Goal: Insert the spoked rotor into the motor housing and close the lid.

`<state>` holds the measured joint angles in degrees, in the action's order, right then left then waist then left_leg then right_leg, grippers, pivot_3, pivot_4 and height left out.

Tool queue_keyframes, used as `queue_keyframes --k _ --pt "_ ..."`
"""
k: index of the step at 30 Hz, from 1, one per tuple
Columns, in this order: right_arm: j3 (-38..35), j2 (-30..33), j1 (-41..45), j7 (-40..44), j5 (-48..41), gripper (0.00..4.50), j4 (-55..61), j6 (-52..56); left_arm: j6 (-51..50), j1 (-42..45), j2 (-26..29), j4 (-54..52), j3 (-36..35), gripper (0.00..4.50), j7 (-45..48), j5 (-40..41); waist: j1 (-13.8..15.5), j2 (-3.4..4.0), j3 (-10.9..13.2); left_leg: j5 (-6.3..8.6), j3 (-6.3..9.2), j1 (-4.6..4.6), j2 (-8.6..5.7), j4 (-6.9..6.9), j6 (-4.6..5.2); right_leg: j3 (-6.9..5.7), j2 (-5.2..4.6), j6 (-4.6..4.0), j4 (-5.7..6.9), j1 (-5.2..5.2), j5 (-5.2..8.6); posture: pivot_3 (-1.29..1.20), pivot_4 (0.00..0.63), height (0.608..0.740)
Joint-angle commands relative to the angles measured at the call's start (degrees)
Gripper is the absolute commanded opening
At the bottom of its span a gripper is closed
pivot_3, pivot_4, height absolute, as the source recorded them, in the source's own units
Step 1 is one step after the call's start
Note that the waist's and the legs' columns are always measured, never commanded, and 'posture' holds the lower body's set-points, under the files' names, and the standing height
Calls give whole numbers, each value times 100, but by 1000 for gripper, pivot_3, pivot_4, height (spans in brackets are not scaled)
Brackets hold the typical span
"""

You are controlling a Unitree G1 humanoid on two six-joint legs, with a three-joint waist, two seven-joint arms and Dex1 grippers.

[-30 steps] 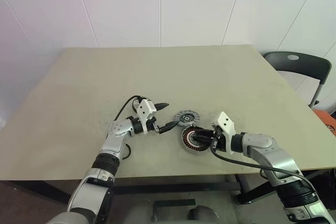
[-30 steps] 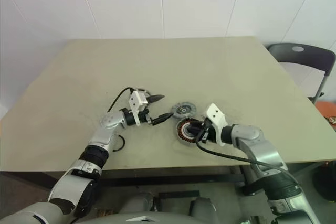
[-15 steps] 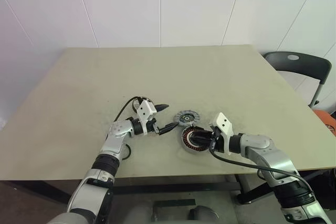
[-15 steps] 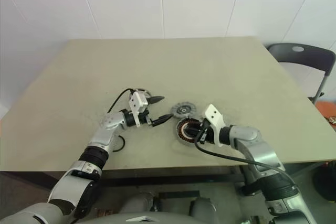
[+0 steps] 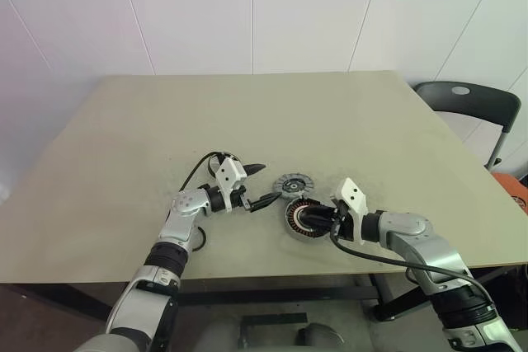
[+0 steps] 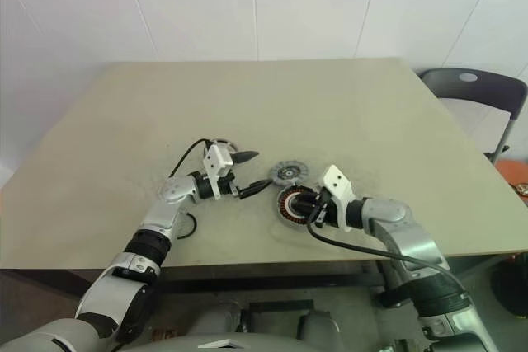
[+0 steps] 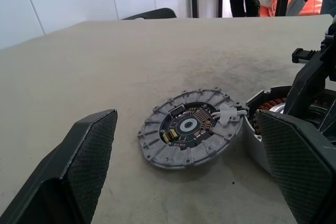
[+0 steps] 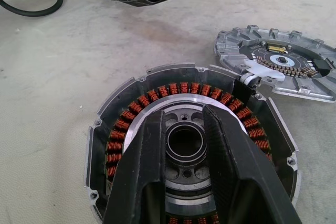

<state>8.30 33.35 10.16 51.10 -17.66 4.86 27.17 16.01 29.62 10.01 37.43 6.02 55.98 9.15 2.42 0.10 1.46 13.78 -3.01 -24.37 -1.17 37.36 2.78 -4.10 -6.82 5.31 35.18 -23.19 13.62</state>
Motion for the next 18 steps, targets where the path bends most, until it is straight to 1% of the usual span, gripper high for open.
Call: queue_keyframes --k 1,4,6,11,12,13,14,16,18 --pt "-55 40 18 26 12 696 15 18 135 40 -5 -47 41 4500 -41 -66 0 0 0 0 0 0 0 0 0 0 0 0 0 0 0 0 0 740" --pt "-72 -10 47 -16 -3 696 -20 31 161 37 -5 -21 54 4500 -52 -92 0 0 0 0 0 0 0 1 0 0 0 0 0 0 0 0 0 740" --pt "-97 -42 67 -58 -10 1419 -45 21 170 37 -5 -19 53 4500 -56 -96 0 0 0 0 0 0 0 2 0 0 0 0 1 0 0 0 0 740" --pt "-162 -160 132 -151 -38 2958 -88 -61 177 45 -3 -9 52 4500 -64 -104 0 0 0 2 0 1 0 4 -3 0 0 0 1 -1 -1 0 0 740" --pt "-175 -184 144 -171 -47 2958 -88 -83 179 52 -3 0 50 4500 -61 -105 -1 0 0 2 0 1 0 5 -3 0 0 0 1 -1 -1 0 0 740" --pt "-202 -217 154 -217 -49 2865 -97 -103 180 58 -3 6 50 4500 -58 -106 -2 0 0 2 0 1 0 5 -3 0 0 0 1 0 -1 0 0 740" --pt "-219 -238 160 -248 -44 2664 -104 -112 181 60 -3 10 50 4500 -56 -106 -1 0 0 1 0 1 0 4 -2 0 0 0 1 0 -2 0 0 740" --pt "-187 -193 127 -214 -3 2125 -77 -128 186 62 -6 13 52 4500 -51 -106 0 1 0 1 0 1 0 4 -1 0 0 1 2 0 -2 0 0 740" --pt "-170 -167 110 -212 31 1429 -80 -146 189 73 -10 28 53 4500 -47 -107 -1 1 -1 0 0 0 0 3 -1 0 0 1 2 0 -2 0 0 740"
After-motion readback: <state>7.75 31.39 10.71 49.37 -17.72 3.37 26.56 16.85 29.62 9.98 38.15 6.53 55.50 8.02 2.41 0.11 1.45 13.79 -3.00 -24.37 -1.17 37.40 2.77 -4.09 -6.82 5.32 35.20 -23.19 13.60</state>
